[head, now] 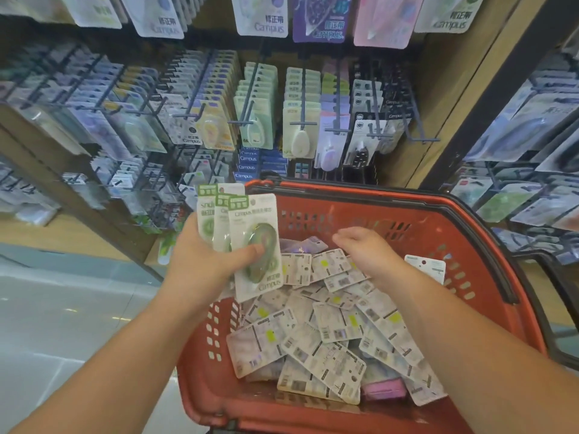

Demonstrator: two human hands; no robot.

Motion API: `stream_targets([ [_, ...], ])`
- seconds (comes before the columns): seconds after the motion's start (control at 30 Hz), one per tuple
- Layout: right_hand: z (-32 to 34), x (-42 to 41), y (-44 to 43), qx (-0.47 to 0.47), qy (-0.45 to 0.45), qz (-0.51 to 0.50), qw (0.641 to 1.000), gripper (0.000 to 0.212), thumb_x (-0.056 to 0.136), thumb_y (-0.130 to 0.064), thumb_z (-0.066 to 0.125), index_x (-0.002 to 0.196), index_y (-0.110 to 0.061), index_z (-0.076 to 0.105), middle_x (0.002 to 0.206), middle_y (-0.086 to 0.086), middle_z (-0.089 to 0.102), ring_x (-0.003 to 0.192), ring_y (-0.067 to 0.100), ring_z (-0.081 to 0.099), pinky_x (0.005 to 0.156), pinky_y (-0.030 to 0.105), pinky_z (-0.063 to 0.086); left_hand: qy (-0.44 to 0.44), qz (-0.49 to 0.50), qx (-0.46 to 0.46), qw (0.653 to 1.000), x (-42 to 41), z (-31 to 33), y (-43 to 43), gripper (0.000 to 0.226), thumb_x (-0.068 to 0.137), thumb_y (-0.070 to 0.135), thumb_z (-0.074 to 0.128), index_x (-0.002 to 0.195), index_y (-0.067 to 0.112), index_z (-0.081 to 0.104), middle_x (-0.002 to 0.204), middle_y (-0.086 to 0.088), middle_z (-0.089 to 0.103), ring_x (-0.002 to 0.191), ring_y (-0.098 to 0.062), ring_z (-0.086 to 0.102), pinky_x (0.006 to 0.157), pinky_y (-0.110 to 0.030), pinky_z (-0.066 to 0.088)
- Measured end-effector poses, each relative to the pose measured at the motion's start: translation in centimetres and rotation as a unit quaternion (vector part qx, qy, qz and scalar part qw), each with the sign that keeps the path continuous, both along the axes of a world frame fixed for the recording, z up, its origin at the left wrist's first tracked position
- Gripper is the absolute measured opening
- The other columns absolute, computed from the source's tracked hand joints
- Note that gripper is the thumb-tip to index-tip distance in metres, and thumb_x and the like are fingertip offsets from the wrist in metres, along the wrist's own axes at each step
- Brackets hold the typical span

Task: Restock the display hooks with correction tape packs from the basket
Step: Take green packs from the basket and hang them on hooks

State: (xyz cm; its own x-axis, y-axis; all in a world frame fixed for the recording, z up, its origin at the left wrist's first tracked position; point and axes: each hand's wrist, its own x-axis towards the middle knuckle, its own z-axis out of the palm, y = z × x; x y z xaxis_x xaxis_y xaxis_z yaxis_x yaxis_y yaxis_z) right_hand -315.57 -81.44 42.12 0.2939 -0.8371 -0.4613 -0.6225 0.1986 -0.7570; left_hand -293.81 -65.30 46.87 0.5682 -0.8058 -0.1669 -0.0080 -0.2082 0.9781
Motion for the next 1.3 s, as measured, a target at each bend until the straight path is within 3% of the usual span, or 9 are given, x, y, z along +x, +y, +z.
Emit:
stream_targets([
  [0.13,-4.4,1.0,-0.5,-0.019,0.214,0.110,0.970,0.065,0.093,-0.053,0.066,0.140,-0.010,0.055,0.142,0.010,0.059,0.117,0.031,0.062,0.091,0.035,0.052,-0.037,0.027,0.014,0.999,0.5,-0.3,0.8,0.088,0.044,0.028,0.096,0.124,0.020,0.061,0.114,0.002,0.079,0.104,-0.020,0.077,0.094,-0.057,0.060],
  [0.3,-6.6,2.8,0.4,-0.055,0.234,0.131,0.962,0.084,0.076,-0.052,0.084,0.148,-0.025,0.048,0.142,0.007,0.053,0.124,0.031,0.055,0.097,0.040,0.052,-0.051,0.041,0.014,0.998,0.1,-0.8,1.6,0.088,0.044,0.035,0.093,0.124,0.022,0.060,0.115,0.003,0.078,0.105,-0.019,0.077,0.094,-0.058,0.060],
  [0.4,-6.7,2.8,1.0,-0.113,0.324,0.275,0.898,0.089,0.071,-0.074,0.076,0.148,-0.044,0.046,0.147,-0.003,0.044,0.131,0.029,0.040,0.103,0.042,0.040,-0.056,0.042,0.017,0.997,0.2,-0.9,1.6,0.086,0.044,0.036,0.093,0.123,0.025,0.060,0.116,0.004,0.077,0.106,-0.019,0.076,0.094,-0.058,0.060],
  [0.6,-7.2,1.8,0.8,-0.138,0.319,0.334,0.876,0.066,0.085,-0.067,0.068,0.145,-0.043,0.052,0.144,-0.007,0.052,0.130,0.026,0.040,0.105,0.041,0.035,-0.067,0.034,0.037,0.997,-0.1,-0.9,1.3,0.081,0.040,0.041,0.091,0.115,0.035,0.061,0.111,0.012,0.078,0.103,-0.012,0.076,0.093,-0.055,0.061],
  [0.7,-7.1,1.0,0.9,-0.210,0.296,0.363,0.858,0.018,0.099,-0.038,0.057,0.099,-0.030,0.073,0.104,-0.005,0.068,0.109,0.028,0.054,0.102,0.041,0.043,-0.070,0.033,0.047,0.996,-0.2,-0.9,1.2,0.080,0.039,0.041,0.091,0.112,0.036,0.060,0.109,0.012,0.078,0.101,-0.012,0.076,0.092,-0.055,0.061],
  [0.77,-6.8,0.6,0.9,-0.240,0.315,0.390,0.831,0.031,0.097,-0.015,0.050,0.067,-0.023,0.050,0.075,-0.003,0.055,0.092,0.029,0.057,0.089,0.041,0.051,-0.070,0.028,0.052,0.996,-0.4,-0.8,1.2,0.080,0.038,0.041,0.090,0.111,0.035,0.059,0.107,0.013,0.078,0.099,-0.011,0.076,0.091,-0.054,0.062],
  [0.87,-7.3,-0.1,0.5,-0.262,0.297,0.398,0.828,0.014,0.097,-0.022,0.054,0.102,-0.019,0.067,0.108,0.004,0.066,0.114,0.027,0.057,0.098,0.040,0.049,-0.069,0.023,0.060,0.996,-0.7,-0.7,1.1,0.082,0.038,0.041,0.090,0.113,0.032,0.060,0.107,0.012,0.078,0.098,-0.011,0.077,0.091,-0.053,0.062],
  [0.97,-8.0,-0.3,0.0,-0.183,0.195,0.340,0.902,0.075,0.089,-0.041,0.068,0.156,-0.035,0.035,0.153,-0.001,0.049,0.140,0.025,0.042,0.113,0.043,0.038,-0.072,0.018,0.065,0.995,-0.7,-0.8,1.1,0.084,0.041,0.040,0.092,0.118,0.029,0.061,0.110,0.009,0.079,0.101,-0.016,0.077,0.092,-0.056,0.061],
  [1.3,-10.2,1.6,0.1,-0.287,0.160,0.332,0.885,0.032,0.098,-0.024,0.063,0.126,-0.035,0.071,0.131,-0.010,0.067,0.122,0.024,0.048,0.103,0.041,0.034,-0.061,0.021,0.053,0.996,-1.6,-0.8,3.0,0.080,0.044,0.036,0.092,0.117,0.031,0.060,0.113,0.006,0.079,0.104,-0.018,0.077,0.094,-0.057,0.060],
])
